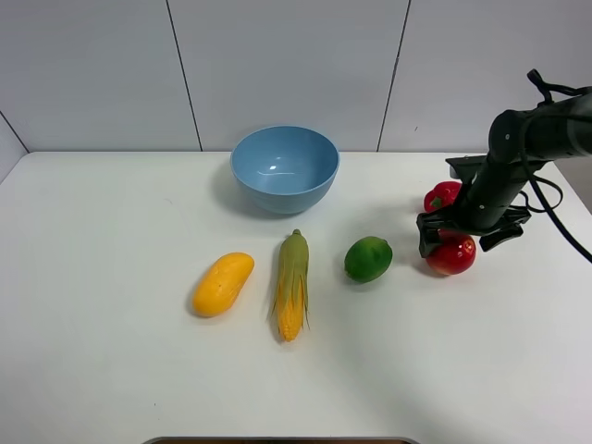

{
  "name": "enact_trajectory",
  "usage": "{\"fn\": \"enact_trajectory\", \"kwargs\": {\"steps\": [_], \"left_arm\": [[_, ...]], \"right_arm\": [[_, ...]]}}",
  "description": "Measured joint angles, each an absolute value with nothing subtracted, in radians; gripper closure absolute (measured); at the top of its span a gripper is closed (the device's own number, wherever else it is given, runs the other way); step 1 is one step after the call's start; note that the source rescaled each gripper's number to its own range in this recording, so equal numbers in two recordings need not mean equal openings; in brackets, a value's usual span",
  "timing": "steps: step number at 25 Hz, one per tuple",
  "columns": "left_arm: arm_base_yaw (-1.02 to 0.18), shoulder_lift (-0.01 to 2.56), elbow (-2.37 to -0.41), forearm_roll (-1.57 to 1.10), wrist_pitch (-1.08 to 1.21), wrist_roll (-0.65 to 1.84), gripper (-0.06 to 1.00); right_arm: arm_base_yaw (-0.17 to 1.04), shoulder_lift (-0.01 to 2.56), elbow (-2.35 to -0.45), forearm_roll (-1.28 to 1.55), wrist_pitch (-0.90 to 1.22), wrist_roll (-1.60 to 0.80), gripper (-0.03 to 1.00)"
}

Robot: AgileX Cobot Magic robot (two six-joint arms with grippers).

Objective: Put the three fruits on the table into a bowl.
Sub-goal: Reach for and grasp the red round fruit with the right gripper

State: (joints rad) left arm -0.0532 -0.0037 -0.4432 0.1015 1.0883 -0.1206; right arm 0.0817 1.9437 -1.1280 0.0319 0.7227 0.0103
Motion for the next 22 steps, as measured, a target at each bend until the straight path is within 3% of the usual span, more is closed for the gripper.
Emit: {"fn": "enact_trajectory", "kwargs": {"steps": [22], "left_arm": [[-0.053,-0.004,-0.443,0.102,1.088,-0.121,-0.05]], "right_arm": [[0.101,2.006,-1.128,0.032,0.669,0.0,-0.03]]}}
